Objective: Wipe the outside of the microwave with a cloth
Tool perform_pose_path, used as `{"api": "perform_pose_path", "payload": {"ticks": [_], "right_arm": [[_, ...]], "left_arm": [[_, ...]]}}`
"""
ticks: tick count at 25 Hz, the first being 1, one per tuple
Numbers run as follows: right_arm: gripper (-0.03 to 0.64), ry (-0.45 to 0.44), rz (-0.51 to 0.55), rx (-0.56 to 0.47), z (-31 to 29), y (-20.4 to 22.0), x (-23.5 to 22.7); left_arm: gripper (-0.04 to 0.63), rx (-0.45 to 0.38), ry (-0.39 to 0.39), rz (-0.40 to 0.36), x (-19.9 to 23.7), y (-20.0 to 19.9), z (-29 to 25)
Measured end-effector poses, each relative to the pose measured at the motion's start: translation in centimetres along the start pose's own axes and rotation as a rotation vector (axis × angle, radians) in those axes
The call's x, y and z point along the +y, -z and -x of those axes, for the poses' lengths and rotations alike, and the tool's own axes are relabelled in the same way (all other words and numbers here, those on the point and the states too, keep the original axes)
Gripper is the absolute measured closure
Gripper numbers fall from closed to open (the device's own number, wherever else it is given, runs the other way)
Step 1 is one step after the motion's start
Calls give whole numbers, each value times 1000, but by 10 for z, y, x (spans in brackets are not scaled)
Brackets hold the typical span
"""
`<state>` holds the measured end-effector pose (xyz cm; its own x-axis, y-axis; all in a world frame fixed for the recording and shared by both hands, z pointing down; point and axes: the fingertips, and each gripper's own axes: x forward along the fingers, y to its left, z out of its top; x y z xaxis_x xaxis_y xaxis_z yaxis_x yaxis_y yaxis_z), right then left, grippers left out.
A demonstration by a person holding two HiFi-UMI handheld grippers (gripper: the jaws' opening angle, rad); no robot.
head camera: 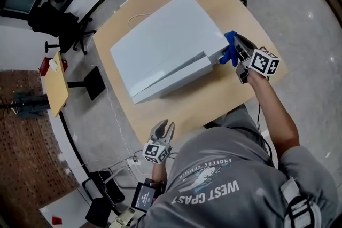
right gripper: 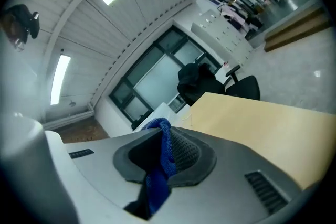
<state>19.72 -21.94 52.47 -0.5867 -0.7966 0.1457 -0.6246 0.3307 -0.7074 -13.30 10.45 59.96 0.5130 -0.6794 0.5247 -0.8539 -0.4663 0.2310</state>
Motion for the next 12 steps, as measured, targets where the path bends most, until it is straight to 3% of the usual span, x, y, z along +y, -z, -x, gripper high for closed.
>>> {"api": "perform_pose_path", "payload": {"ticks": [5, 7, 12], "right_arm": [[565, -82, -20, 70, -29, -4, -3], [563, -153, -2, 103, -46, -11, -3], [563, -308, -25, 178, -159, -37, -20]], "left_arm": [[466, 43, -75, 89, -9, -2, -48], [466, 47, -109, 118, -12, -8, -66], [466, 47, -205, 185, -23, -24, -92]]}}
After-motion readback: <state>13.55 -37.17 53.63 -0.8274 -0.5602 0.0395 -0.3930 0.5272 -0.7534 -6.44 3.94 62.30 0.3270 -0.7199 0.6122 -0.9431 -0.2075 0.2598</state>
